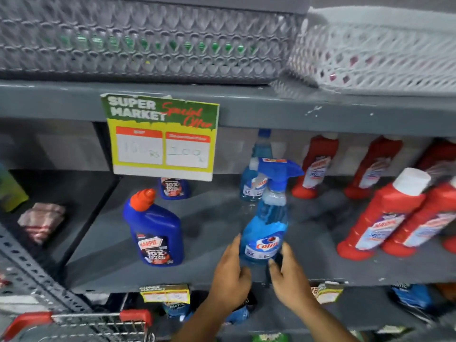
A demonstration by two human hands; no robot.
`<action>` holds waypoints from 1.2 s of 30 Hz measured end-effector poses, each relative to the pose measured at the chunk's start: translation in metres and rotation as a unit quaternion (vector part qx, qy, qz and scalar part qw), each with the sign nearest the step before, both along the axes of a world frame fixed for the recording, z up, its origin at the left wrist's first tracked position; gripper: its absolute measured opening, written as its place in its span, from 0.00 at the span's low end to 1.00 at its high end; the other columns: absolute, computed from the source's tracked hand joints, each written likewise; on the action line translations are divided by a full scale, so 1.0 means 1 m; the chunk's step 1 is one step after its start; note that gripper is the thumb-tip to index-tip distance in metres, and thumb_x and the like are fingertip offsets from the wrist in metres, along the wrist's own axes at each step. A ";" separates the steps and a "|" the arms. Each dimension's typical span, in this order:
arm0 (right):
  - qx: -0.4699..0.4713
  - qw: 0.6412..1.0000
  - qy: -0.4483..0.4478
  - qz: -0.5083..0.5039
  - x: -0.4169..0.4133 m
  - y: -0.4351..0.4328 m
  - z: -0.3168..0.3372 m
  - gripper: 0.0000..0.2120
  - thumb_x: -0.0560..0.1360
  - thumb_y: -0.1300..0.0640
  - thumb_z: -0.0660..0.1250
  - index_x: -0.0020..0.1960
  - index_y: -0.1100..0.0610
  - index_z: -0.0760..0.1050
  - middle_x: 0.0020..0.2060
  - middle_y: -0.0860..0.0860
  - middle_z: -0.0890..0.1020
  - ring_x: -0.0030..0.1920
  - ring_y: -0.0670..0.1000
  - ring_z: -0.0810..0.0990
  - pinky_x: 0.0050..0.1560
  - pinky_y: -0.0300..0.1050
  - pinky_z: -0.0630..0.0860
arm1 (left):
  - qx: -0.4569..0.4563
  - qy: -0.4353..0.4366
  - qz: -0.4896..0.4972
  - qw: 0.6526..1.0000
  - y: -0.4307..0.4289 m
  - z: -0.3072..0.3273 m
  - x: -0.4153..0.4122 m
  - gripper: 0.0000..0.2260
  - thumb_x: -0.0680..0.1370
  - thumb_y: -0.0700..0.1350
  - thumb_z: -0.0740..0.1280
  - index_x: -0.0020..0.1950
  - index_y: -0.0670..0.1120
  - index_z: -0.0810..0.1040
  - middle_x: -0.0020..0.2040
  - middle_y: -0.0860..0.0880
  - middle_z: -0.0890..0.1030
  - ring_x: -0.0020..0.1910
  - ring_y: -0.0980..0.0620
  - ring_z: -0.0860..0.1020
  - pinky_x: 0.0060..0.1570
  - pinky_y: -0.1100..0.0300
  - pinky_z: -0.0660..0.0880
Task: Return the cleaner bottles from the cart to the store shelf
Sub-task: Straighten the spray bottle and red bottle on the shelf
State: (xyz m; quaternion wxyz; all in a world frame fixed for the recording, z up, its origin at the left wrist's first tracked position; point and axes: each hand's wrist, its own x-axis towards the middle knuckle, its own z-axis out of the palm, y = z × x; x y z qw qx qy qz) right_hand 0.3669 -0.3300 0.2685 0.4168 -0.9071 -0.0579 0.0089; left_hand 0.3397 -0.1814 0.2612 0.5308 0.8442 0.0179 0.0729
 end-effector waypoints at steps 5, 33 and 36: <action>0.019 0.999 0.003 0.041 0.005 -0.008 0.000 0.26 0.78 0.57 0.60 0.74 0.54 0.56 0.69 0.51 0.71 0.67 0.52 0.72 0.66 0.51 0.69 | 0.012 -0.017 0.001 1.000 -0.001 -0.002 0.003 0.37 0.68 0.31 0.60 0.70 0.62 0.59 0.68 0.59 0.70 0.66 0.64 0.68 0.60 0.83 0.57; -0.142 0.972 -0.179 0.047 0.066 -0.195 -0.016 0.24 0.64 0.52 0.75 0.57 0.58 0.77 0.45 0.55 0.83 0.45 0.59 0.82 0.46 0.51 0.77 | -0.019 0.023 0.015 0.999 -0.212 0.013 0.047 0.40 0.65 0.34 0.58 0.74 0.57 0.50 0.72 0.57 0.67 0.70 0.62 0.66 0.70 0.63 0.64; -0.043 0.978 -0.189 0.074 0.062 -0.204 -0.017 0.28 0.67 0.55 0.73 0.64 0.61 0.72 0.57 0.56 0.81 0.57 0.56 0.78 0.58 0.51 0.75 | -0.026 0.040 0.027 0.998 -0.215 0.014 0.040 0.40 0.68 0.32 0.59 0.77 0.50 0.47 0.75 0.51 0.63 0.73 0.57 0.63 0.74 0.51 0.61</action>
